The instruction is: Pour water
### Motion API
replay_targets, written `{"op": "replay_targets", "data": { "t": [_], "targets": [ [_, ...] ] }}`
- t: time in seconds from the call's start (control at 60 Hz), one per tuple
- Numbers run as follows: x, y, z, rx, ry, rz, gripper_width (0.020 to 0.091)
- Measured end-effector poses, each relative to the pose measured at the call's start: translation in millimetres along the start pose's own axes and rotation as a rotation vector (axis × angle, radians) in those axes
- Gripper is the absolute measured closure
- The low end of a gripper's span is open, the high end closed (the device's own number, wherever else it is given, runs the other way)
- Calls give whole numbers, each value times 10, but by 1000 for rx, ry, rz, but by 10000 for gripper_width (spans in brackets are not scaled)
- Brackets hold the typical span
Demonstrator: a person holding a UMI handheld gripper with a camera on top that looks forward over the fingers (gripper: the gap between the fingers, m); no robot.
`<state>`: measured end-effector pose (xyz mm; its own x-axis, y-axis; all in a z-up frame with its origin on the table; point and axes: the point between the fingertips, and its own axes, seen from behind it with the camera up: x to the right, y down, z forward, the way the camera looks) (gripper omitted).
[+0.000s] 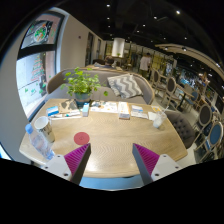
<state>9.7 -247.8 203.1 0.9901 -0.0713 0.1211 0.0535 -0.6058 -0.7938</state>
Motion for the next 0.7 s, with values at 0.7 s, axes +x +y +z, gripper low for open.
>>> {"op": "replay_targets", "data": {
  "t": [0.7],
  "targets": [
    [-2757,669,18,30,-380,-50,247]
  ]
}}
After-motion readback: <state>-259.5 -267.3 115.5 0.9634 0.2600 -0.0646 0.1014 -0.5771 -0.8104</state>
